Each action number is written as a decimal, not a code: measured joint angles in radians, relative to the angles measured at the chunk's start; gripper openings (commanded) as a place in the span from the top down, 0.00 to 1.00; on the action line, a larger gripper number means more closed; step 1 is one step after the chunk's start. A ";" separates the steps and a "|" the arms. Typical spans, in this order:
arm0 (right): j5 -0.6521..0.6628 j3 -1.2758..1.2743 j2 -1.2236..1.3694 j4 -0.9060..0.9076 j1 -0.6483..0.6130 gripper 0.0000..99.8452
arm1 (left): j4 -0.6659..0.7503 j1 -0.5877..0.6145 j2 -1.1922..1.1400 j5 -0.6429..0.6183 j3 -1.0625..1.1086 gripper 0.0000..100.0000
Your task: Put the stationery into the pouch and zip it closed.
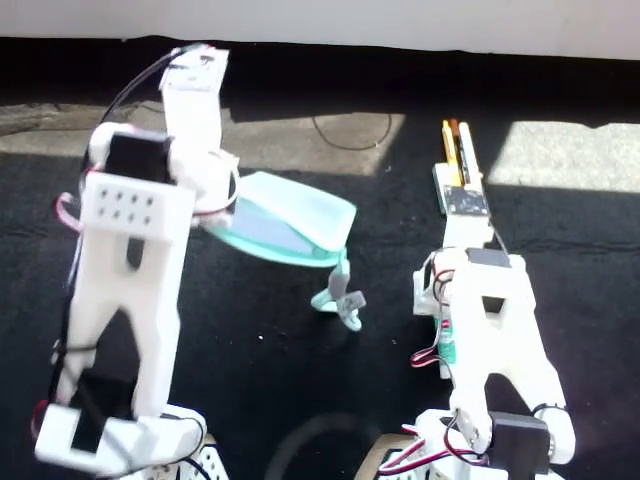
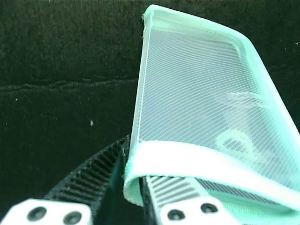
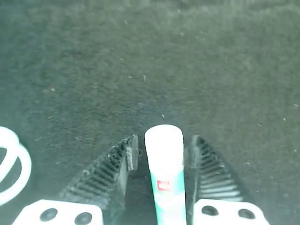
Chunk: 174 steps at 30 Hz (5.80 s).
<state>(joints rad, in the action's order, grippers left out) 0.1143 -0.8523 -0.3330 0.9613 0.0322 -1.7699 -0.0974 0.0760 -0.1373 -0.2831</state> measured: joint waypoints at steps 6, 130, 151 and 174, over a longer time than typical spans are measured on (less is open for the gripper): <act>0.000 0.028 -0.017 0.012 -0.002 0.82 | 0.000 -0.003 -0.258 0.000 -0.285 0.99; 0.092 0.276 0.091 0.381 -0.028 0.84 | 0.106 -0.094 0.137 -0.002 0.292 0.99; 0.115 0.520 0.605 0.322 -0.049 0.84 | 0.106 -0.106 0.135 -0.002 0.292 0.99; 0.255 0.548 0.697 0.408 -0.066 0.83 | 0.104 -0.114 0.051 0.018 0.270 0.99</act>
<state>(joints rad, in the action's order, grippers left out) 0.3690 -0.3046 0.3636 1.3694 -0.0338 -1.6655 -0.2110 0.1266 -0.1189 -0.0130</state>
